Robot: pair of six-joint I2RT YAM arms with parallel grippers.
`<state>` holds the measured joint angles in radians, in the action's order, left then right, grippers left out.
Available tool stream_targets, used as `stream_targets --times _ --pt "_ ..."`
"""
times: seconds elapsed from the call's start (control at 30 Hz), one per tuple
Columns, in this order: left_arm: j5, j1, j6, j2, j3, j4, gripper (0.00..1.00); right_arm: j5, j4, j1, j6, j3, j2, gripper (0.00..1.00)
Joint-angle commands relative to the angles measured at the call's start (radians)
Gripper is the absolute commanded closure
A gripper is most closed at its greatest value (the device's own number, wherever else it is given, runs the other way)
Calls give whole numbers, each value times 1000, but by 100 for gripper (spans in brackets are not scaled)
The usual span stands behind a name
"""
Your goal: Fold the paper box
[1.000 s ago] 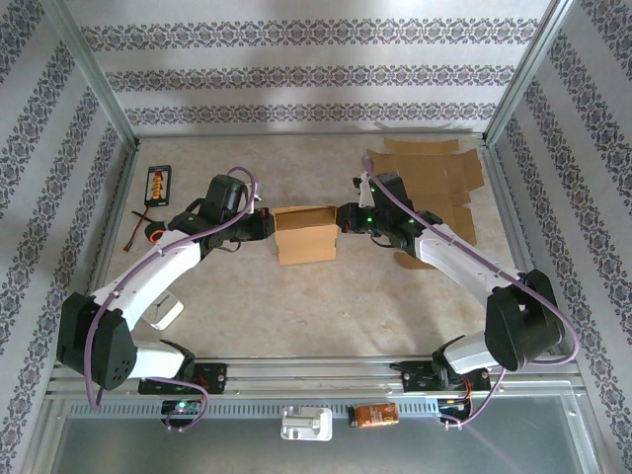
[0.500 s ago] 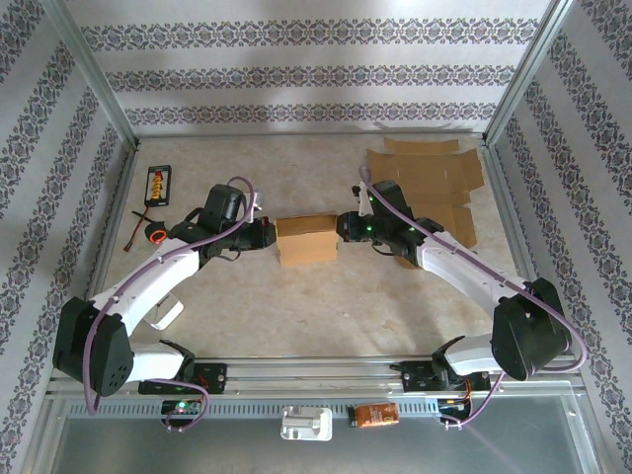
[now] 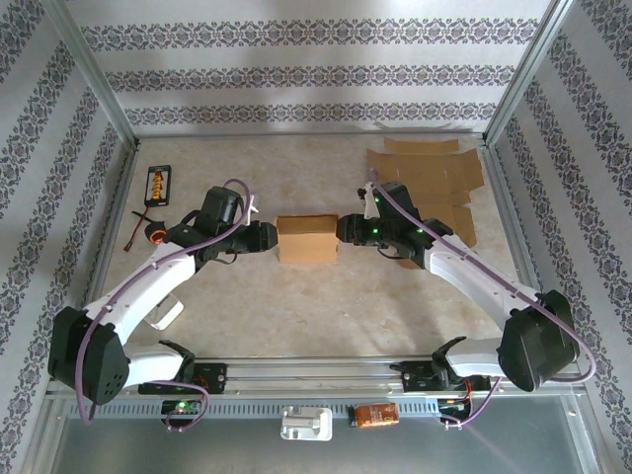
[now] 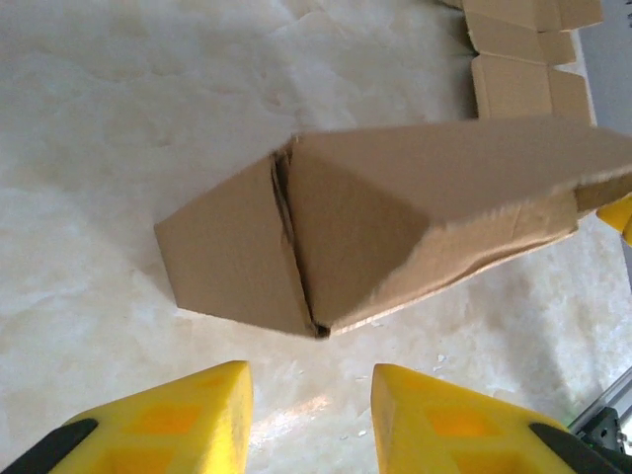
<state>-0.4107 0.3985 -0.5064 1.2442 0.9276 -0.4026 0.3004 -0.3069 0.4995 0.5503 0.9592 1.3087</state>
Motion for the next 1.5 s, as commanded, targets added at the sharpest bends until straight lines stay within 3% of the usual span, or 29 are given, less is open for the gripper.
stream_targets --times 0.0,0.2,0.37,0.53,0.8,0.93,1.23,1.47 --pt "-11 8 -2 -50 -22 59 63 29 -10 -12 17 42 -35 57" --pt "18 7 -40 -110 -12 74 63 32 -44 -43 123 84 -54 54" --pt "206 -7 -264 -147 30 30 59 40 -109 -85 295 135 -15 47" --pt "155 -45 -462 -59 79 62 55 136 -182 -83 331 247 117 47" --pt "27 -61 -461 100 111 156 50 118 -184 -63 327 259 191 61" --pt "-28 -61 -464 144 109 221 59 107 -182 -52 315 256 198 71" --pt "-42 -61 -438 171 72 215 89 61 -179 -41 289 228 213 84" --pt "-54 -60 -393 182 -5 189 93 41 -128 -27 272 174 239 84"
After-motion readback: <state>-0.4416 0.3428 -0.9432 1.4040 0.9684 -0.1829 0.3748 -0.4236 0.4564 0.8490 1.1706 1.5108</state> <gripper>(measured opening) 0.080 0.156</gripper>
